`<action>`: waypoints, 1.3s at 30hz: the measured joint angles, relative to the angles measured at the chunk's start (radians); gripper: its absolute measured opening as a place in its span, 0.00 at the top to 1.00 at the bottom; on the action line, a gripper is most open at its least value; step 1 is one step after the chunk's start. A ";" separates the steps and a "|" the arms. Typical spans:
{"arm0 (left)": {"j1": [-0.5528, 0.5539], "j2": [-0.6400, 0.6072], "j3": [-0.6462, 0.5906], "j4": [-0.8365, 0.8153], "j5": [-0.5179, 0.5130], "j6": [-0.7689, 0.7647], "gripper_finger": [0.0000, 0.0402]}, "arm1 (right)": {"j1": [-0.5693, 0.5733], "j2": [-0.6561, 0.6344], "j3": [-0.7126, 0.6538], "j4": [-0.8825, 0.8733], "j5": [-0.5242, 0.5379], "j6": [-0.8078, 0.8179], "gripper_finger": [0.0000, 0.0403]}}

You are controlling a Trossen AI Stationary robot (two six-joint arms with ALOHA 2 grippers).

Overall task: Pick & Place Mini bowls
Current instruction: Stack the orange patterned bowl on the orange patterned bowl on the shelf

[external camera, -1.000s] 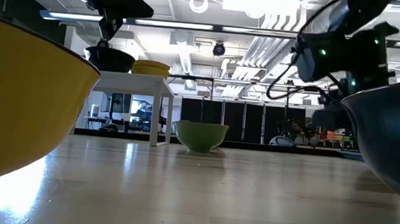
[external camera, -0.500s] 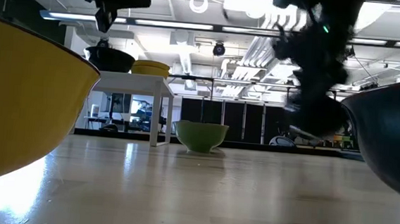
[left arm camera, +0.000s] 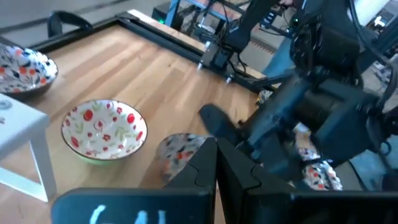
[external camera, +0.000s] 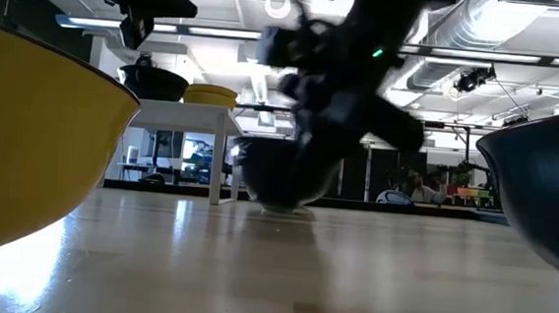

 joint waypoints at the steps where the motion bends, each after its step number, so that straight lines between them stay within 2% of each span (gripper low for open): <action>1: 0.000 0.000 0.000 -0.004 0.009 -0.007 1.00 | -0.004 0.033 0.033 0.000 0.003 -0.040 0.97; 5: 0.000 0.000 0.000 -0.022 0.017 -0.018 1.00 | -0.010 0.128 0.142 0.003 -0.003 -0.172 0.96; 9: 0.000 0.000 0.000 -0.058 0.017 -0.039 1.00 | -0.009 0.171 0.204 0.005 -0.005 -0.221 0.91; 13: 0.000 0.000 0.000 -0.097 0.018 -0.068 1.00 | -0.007 0.161 0.218 0.017 -0.039 -0.241 0.80; 19: 0.000 0.000 0.000 -0.107 0.009 -0.118 1.00 | -0.006 0.085 0.218 -0.028 -0.003 -0.218 0.63; 22: 0.000 0.000 0.000 -0.125 0.001 -0.156 1.00 | -0.012 0.008 0.218 -0.090 0.003 -0.139 0.59; 26: 0.000 0.004 0.000 -0.216 -0.032 -0.241 1.00 | -0.051 -0.126 0.196 -0.189 -0.094 0.117 0.62; 29: 0.000 0.035 0.001 -0.274 -0.064 -0.325 1.00 | -0.073 -0.245 0.087 -0.159 -0.085 0.246 0.71; 32: 0.000 0.072 0.001 -0.286 -0.057 -0.360 1.00 | -0.081 -0.381 -0.086 -0.055 -0.031 0.353 0.85; 35: 0.000 0.125 0.002 -0.284 -0.051 -0.407 1.00 | -0.089 -0.514 -0.280 0.065 -0.019 0.464 0.97; 39: 0.000 0.215 0.002 -0.283 -0.069 -0.529 0.98 | -0.092 -0.678 -0.491 0.223 0.009 0.600 0.94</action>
